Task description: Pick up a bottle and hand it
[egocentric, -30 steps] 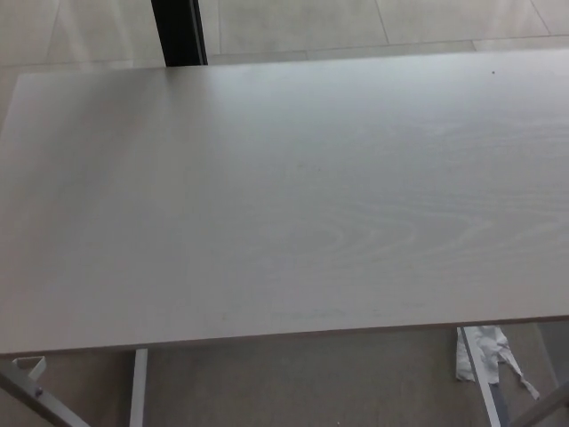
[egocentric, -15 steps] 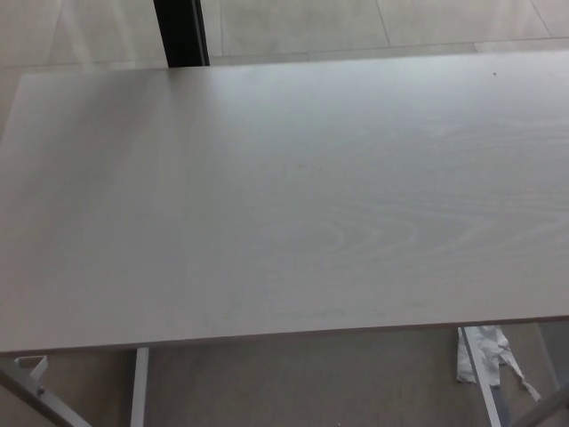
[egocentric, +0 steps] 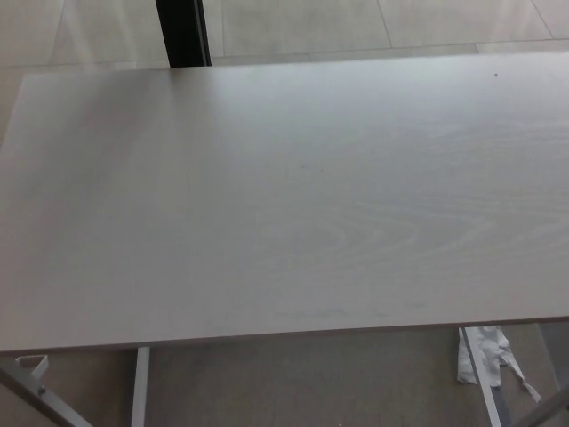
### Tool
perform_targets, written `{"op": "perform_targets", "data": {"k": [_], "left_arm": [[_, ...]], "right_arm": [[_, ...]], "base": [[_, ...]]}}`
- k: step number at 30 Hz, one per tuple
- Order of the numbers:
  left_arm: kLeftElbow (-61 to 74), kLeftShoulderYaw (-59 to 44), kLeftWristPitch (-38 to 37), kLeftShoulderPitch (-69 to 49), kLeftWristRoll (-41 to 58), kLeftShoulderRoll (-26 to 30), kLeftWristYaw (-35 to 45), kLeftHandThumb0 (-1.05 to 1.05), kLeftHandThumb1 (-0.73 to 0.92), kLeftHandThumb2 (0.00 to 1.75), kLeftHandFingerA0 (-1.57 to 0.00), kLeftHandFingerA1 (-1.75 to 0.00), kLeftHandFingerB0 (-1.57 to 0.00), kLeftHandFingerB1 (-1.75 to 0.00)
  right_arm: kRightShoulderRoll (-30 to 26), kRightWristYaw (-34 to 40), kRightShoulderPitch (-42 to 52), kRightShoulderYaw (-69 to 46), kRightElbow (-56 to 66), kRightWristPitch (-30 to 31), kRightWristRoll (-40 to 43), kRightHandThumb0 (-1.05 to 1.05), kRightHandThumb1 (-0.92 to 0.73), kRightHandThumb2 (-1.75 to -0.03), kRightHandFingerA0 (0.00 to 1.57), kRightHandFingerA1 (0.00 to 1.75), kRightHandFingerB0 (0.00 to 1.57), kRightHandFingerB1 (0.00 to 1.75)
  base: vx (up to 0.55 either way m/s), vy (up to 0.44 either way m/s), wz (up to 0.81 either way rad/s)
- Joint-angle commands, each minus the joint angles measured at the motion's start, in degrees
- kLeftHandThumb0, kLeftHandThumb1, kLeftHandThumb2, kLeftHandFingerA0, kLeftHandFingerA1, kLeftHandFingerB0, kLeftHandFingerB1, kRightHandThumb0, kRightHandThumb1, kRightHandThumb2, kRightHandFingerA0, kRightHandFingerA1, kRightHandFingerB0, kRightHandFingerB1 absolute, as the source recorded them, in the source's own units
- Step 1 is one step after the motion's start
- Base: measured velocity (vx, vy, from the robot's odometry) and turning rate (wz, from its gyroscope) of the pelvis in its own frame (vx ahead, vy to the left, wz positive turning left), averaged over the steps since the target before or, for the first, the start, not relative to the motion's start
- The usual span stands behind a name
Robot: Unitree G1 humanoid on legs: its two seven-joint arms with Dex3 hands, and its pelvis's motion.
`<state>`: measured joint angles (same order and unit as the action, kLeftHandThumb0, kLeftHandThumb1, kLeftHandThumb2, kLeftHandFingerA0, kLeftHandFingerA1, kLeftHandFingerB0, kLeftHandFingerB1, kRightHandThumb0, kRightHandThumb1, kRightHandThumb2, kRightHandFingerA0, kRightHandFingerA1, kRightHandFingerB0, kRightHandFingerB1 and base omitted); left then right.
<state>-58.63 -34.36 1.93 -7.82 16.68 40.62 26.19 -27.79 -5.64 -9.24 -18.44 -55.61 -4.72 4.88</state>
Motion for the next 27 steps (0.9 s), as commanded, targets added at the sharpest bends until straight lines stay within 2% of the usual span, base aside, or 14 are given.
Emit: {"op": "perform_targets", "data": {"k": [1,7,9,10,12,13,16,17,18,20,21,25,26,27], "left_arm": [[-1.0,-0.8,-0.9,0.0,1.7,-0.1,1.2,-0.70,0.55,0.57,-0.84,-0.63,-0.47,-0.44],[0.2,-0.2,0.0,-0.6,1.4,0.6,1.6,-0.72,0.51,0.59,-0.85,-0.63,-0.48,-0.44],[0.0,0.2,0.2,-0.6,1.2,0.9,2.7,-0.74,0.52,0.59,-0.88,-0.62,-0.49,-0.46],[-0.2,0.6,-0.3,-1.0,0.7,1.0,2.8,-0.74,0.53,0.59,-0.89,-0.60,-0.50,-0.46],[-0.2,0.6,-0.3,-1.1,0.7,1.1,2.8,-0.74,0.53,0.59,-0.89,-0.60,-0.50,-0.46],[-0.2,0.3,-0.6,-1.3,1.2,1.2,3.9,-0.71,0.52,0.58,-0.83,-0.64,-0.49,-0.48],[1.4,1.4,-1.2,-2.4,-0.1,1.5,3.2,-0.75,0.51,0.61,-0.83,-0.64,-0.49,-0.48],[1.5,1.5,-1.1,-2.6,-0.2,1.5,3.0,-0.70,0.56,0.57,-0.79,-0.62,-0.51,-0.46],[1.3,1.6,-0.9,-2.7,-0.1,1.6,3.0,-0.63,0.41,0.89,-0.84,-0.77,-0.39,-0.55],[1.3,1.6,-0.9,-2.7,0.0,1.6,3.0,-0.63,0.41,0.89,-0.84,-0.77,-0.39,-0.55],[0.9,1.5,-0.2,-2.6,0.4,1.6,3.3,-0.68,0.44,0.83,-0.68,-0.69,-0.43,-0.55],[0.6,2.9,-2.1,-3.5,-0.7,1.7,3.6,-0.71,0.44,0.84,-0.71,-0.68,-0.44,-0.54],[0.4,2.8,-1.4,-3.0,-0.4,1.6,3.4,-0.67,0.55,0.57,-0.76,-0.61,-0.51,-0.45],[-0.1,2.6,-0.4,-2.6,0.0,1.7,3.2,-0.67,0.55,0.57,-0.76,-0.61,-0.51,-0.45]], "right_arm": [[-1.4,-0.8,0.2,-0.4,0.2,-0.5,0.5,-0.49,-0.59,-0.58,0.82,1.02,0.39,0.42],[-1.0,-1.4,0.7,-0.5,0.9,-0.4,0.8,-0.50,-0.59,-0.58,0.76,0.90,0.39,0.42],[-1.0,-0.8,0.5,-0.3,0.1,-1.0,0.3,-0.51,-0.58,-0.58,0.84,1.10,0.39,0.43],[-1.0,-0.9,1.0,-0.3,0.2,-1.1,0.4,-0.54,-0.44,-0.85,0.85,0.99,0.33,0.54],[-1.0,-0.9,1.0,-0.3,0.2,-1.1,0.4,-0.54,-0.44,-0.85,0.85,0.99,0.33,0.54],[-1.0,-0.8,1.5,-0.1,0.5,-1.2,0.1,-0.51,-0.59,-0.58,0.78,0.86,0.39,0.43],[-0.8,-1.0,2.5,0.0,1.4,-1.5,0.2,-0.53,-0.58,-0.57,0.72,0.82,0.38,0.42],[-0.8,-1.2,2.7,-0.2,1.6,-1.4,0.4,-0.54,-0.58,-0.57,0.79,0.91,0.39,0.42],[-0.7,-1.3,3.0,-0.3,1.8,-1.5,0.6,-0.53,-0.58,-0.58,0.74,0.85,0.39,0.43],[-0.6,-1.3,3.1,-0.3,2.0,-1.5,0.6,-0.53,-0.58,-0.58,0.74,0.85,0.39,0.43],[-0.7,-1.7,3.3,-0.2,2.2,-1.5,0.5,-0.54,-0.58,-0.58,0.78,0.91,0.37,0.41],[-1.1,-2.3,3.5,0.0,1.3,-1.9,0.3,-0.54,-0.57,-0.58,0.79,0.89,0.38,0.39],[-1.2,-2.3,3.2,0.0,1.0,-2.0,0.2,-0.53,-0.57,-0.58,0.74,0.93,0.38,0.40],[-1.2,-2.1,3.0,0.0,0.6,-2.1,0.1,-0.53,-0.57,-0.58,0.74,0.93,0.38,0.40]], "base": [[0.00,0.000,0.00],[0.00,0.000,0.00],[0.00,0.000,0.00],[0.00,0.000,0.00],[0.00,0.000,0.00],[0.00,0.000,0.00],[0.00,0.000,0.00],[0.00,0.000,0.00],[0.00,0.000,0.00],[0.00,0.000,0.00],[0.00,0.000,0.00],[0.00,0.000,0.00],[0.00,0.000,0.00],[0.00,0.000,0.00]]}}
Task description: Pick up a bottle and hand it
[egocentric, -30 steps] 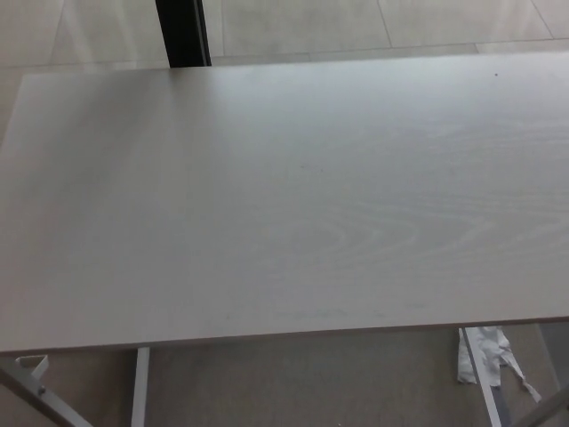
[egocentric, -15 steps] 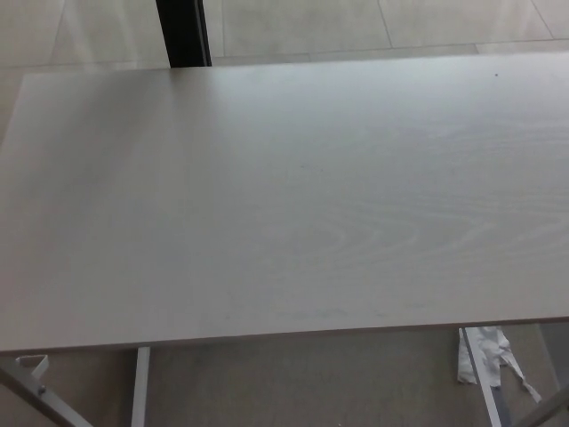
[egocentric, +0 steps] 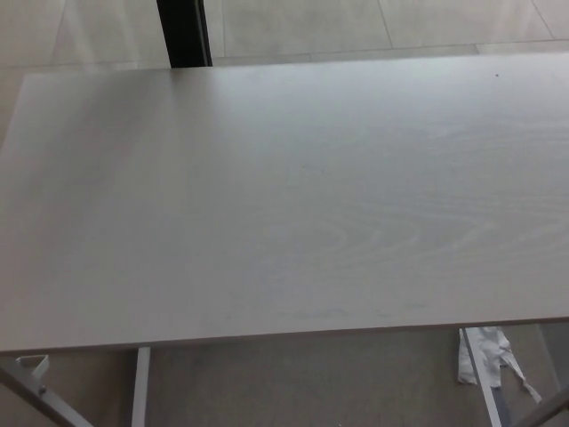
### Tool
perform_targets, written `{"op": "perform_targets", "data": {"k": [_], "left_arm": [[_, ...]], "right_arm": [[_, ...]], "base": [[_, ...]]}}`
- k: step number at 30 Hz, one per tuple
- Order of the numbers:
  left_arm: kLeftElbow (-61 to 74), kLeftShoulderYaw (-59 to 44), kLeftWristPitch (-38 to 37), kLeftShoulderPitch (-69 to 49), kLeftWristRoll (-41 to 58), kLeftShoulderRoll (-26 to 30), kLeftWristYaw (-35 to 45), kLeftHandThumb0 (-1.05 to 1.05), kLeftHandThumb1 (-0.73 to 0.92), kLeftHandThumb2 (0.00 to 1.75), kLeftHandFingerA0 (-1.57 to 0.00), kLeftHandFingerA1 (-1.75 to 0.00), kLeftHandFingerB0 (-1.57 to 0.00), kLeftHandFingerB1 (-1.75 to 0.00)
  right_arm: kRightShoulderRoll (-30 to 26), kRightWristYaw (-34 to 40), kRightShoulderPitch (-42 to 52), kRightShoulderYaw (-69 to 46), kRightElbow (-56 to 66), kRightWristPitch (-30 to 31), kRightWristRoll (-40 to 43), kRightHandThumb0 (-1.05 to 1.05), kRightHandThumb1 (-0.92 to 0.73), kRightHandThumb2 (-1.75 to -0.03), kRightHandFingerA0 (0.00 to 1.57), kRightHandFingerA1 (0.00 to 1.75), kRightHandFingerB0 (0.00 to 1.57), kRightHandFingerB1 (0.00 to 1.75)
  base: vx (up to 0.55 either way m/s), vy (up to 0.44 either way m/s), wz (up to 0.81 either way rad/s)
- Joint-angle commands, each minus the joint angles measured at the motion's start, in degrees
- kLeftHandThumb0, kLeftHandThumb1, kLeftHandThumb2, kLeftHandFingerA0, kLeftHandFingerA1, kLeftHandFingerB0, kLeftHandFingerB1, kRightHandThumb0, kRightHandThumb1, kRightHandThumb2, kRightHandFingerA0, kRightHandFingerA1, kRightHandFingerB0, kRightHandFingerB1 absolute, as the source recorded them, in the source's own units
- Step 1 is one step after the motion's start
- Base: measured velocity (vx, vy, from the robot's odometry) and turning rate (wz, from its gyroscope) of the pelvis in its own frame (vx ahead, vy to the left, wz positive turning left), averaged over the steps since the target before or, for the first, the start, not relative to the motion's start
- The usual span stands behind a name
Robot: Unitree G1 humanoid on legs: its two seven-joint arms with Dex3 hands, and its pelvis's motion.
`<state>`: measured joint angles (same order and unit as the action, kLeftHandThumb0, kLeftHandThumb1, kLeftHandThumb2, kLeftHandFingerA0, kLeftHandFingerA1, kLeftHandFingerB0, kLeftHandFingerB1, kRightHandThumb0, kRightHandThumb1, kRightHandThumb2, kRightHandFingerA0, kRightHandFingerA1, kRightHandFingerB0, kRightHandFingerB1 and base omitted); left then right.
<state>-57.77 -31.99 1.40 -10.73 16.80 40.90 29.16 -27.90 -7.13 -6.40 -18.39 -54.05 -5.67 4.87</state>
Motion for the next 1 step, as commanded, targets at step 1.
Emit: {"op": "perform_targets", "data": {"k": [1], "left_arm": [[-0.7,-0.2,0.7,0.2,0.4,1.3,0.5,-0.66,0.54,0.56,-0.79,-0.62,-0.52,-0.46]], "right_arm": [[-1.2,-0.8,0.2,0.2,-1.0,-1.3,-0.1,-0.54,-0.57,-0.57,0.79,0.93,0.38,0.39]], "base": [[0.00,0.000,0.00]]}}
